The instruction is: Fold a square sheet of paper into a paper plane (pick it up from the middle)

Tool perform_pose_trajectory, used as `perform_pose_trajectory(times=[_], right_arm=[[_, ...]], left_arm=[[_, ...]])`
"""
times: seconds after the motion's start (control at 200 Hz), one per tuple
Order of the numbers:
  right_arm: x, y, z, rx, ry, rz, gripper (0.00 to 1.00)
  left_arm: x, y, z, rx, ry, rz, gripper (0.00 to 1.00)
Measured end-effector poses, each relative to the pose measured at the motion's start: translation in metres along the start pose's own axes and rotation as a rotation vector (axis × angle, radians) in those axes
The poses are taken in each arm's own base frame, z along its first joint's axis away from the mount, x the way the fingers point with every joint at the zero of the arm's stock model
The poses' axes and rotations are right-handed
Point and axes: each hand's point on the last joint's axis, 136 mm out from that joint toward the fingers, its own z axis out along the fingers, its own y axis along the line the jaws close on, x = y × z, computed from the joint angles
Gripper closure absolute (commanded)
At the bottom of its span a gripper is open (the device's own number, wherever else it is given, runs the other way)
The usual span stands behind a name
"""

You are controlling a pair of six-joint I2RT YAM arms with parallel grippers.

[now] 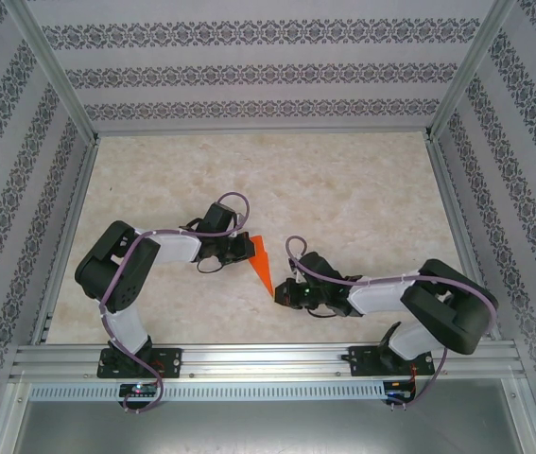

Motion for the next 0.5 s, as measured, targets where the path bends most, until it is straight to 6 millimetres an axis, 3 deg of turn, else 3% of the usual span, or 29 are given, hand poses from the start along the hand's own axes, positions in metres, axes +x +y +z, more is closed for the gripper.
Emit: perform_pose_trajectory(times=[0.175, 0.325, 0.5], right_arm=[[0.006, -0.012, -0.022, 0.102, -0.001, -0.016, 0.85], [-0.025, -0.006, -0.047, 0.134, -0.142, -0.034, 0.75], [-0.057, -0.014, -0.066, 0.181, -0.299, -0.014, 0.73]], left_arm=[[0.0, -0.001, -0.002, -0.004, -0.001, 0.012, 0.88], [0.003, -0.003, -0.011, -0.019, 0.002, 0.031, 0.83], [-0.003, -0.021, -0.032, -0.004, -0.031, 0.076, 0.74]])
